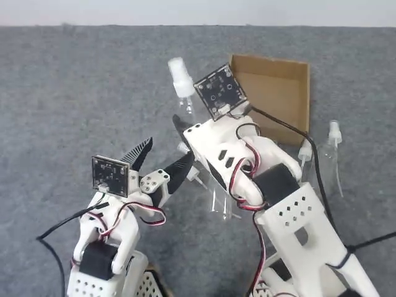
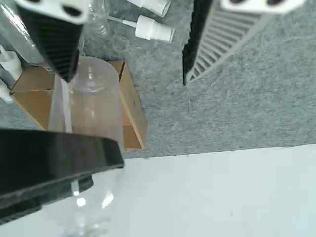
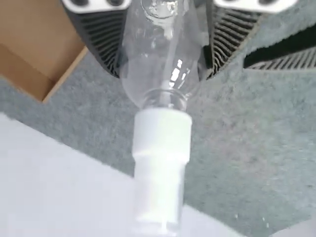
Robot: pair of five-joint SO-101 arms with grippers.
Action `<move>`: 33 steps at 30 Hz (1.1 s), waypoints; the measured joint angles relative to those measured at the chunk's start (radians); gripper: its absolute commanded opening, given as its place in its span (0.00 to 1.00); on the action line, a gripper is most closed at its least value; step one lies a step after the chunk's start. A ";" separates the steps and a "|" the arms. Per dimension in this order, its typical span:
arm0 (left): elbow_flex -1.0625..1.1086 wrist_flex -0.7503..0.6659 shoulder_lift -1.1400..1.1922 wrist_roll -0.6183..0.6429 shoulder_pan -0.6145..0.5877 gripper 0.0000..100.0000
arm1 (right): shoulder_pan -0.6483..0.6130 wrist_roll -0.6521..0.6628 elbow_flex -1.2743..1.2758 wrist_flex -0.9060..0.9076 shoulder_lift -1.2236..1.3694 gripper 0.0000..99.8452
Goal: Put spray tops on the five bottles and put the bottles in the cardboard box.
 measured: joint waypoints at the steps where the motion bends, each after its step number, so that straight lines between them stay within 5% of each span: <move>1: 0.000 0.000 0.000 0.000 0.000 0.31 | -0.014 -0.008 0.000 0.000 0.000 0.01; 13: 0.000 0.000 -0.003 0.000 0.005 0.31 | -0.068 -0.040 -0.003 0.080 -0.063 0.01; 20: 0.000 0.000 -0.003 0.000 0.002 0.31 | 0.002 -0.041 -0.009 0.091 -0.081 0.01; 27: 0.000 0.006 0.002 0.000 -0.005 0.30 | 0.239 -0.041 -0.023 -0.201 0.123 0.01; 33: 0.000 0.006 0.002 0.000 -0.037 0.10 | 0.354 -0.041 -0.094 -0.473 0.446 0.01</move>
